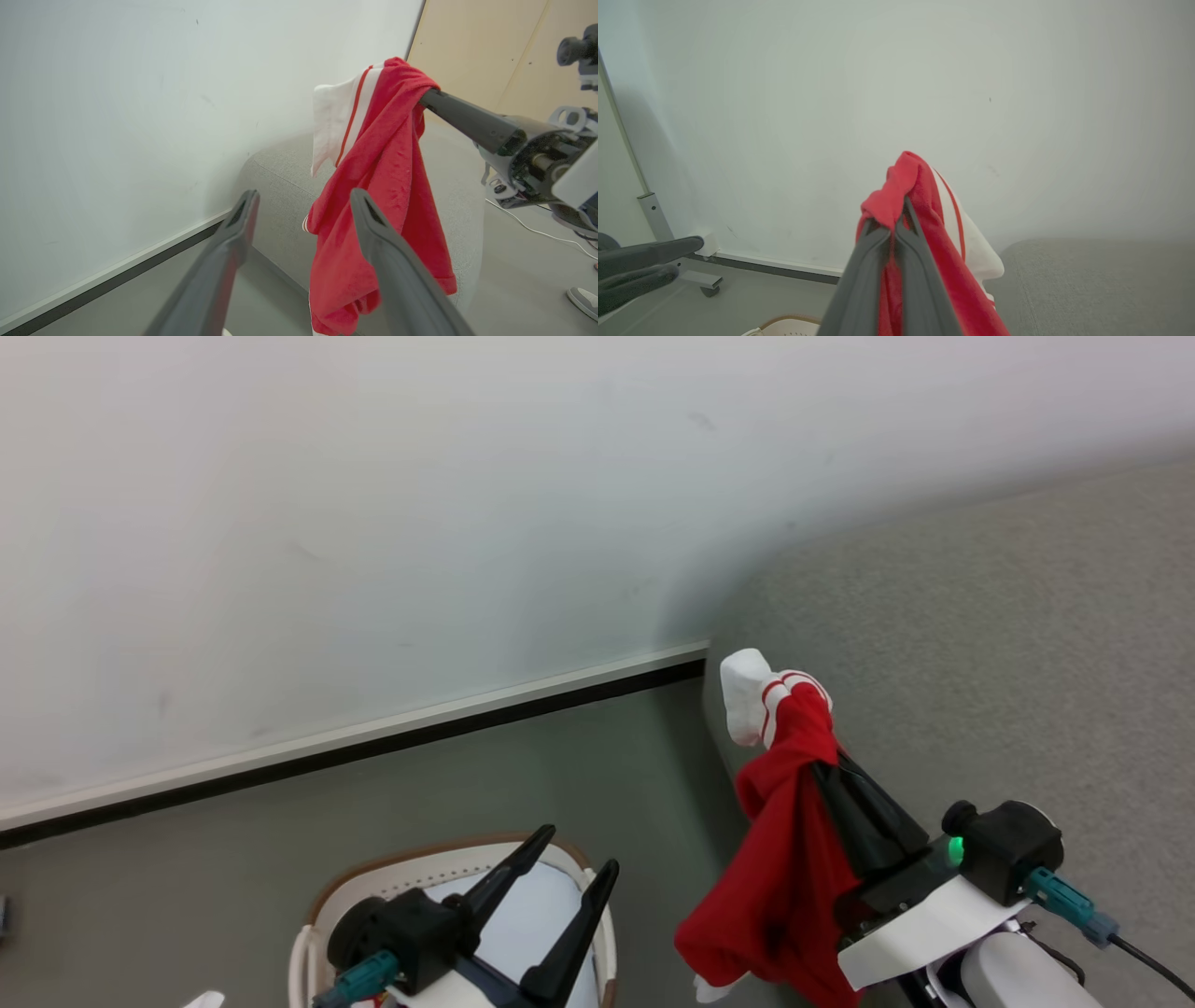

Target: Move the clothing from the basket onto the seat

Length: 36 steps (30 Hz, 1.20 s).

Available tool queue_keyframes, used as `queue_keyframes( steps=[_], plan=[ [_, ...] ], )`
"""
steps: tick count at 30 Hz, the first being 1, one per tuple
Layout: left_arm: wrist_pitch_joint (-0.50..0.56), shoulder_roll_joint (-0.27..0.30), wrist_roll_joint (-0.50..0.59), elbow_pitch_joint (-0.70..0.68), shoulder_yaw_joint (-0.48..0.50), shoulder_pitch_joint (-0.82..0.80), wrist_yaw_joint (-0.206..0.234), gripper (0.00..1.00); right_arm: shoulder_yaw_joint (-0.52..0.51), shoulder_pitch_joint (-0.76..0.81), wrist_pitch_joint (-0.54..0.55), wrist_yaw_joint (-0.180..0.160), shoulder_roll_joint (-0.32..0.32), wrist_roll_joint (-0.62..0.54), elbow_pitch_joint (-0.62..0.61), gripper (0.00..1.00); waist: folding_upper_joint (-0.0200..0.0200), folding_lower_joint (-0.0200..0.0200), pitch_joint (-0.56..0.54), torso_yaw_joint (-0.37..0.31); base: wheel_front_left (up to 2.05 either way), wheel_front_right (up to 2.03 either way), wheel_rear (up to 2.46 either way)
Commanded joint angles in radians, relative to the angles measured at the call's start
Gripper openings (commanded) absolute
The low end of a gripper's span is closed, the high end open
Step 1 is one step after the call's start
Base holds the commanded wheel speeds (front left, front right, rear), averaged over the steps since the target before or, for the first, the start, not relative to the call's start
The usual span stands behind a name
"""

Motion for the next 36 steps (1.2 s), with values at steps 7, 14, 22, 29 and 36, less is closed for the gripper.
queue_keyframes(
  steps=[7,14,22,29,36],
  plan=[
    [-0.018,-0.002,0.019,0.015,-0.010,-0.014,-0.001,1.00,-0.057,0.048,0.000,-0.002,-0.009,-0.023,-0.034,0.00,-0.0001,-0.0001,0.011,-0.089,0.00,0.00,0.00],
    [-0.025,-0.006,0.021,0.024,-0.020,-0.018,0.000,1.00,-0.094,0.069,0.000,-0.002,-0.011,-0.029,-0.048,0.00,-0.0001,-0.0001,0.014,-0.106,0.00,0.00,0.00],
    [-0.006,0.015,0.032,-0.005,-0.021,-0.065,-0.005,1.00,-0.193,0.019,0.000,-0.002,0.013,-0.038,-0.066,0.00,-0.0001,-0.0001,0.105,-0.082,0.00,0.00,0.00],
    [0.020,0.051,0.049,-0.054,0.002,-0.193,-0.016,1.00,-0.406,-0.165,0.000,-0.002,0.030,-0.031,-0.039,0.00,-0.0001,-0.0001,0.301,-0.035,0.00,0.00,0.00],
    [0.038,0.102,0.059,-0.100,0.019,-0.318,-0.029,1.00,-0.656,-0.480,0.026,-0.002,-0.012,-0.095,0.084,0.00,-0.0001,-0.0001,0.504,0.015,0.00,0.00,0.00]
  ],
)
